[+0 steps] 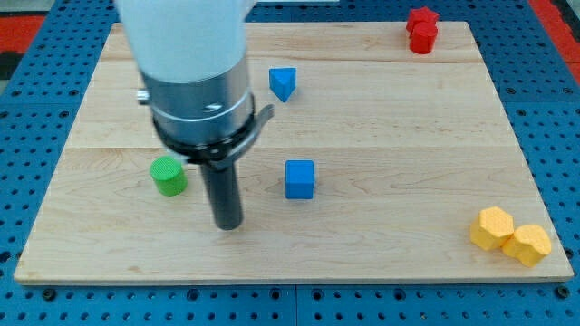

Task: Move the green circle upwards

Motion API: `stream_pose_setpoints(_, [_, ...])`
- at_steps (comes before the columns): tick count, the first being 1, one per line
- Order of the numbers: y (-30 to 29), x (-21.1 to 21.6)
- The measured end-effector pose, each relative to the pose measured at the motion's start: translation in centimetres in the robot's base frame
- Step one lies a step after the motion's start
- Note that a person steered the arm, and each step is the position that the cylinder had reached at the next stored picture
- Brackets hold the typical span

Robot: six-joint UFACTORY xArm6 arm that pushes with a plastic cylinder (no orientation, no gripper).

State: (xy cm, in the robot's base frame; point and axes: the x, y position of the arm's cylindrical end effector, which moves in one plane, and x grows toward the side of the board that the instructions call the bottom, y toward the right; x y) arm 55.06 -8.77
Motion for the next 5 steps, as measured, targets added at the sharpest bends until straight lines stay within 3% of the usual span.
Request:
stream_pose_setpoints(1, [-5.0,-1.3])
stream_pose_setpoints(5, [-6.1,-19.2])
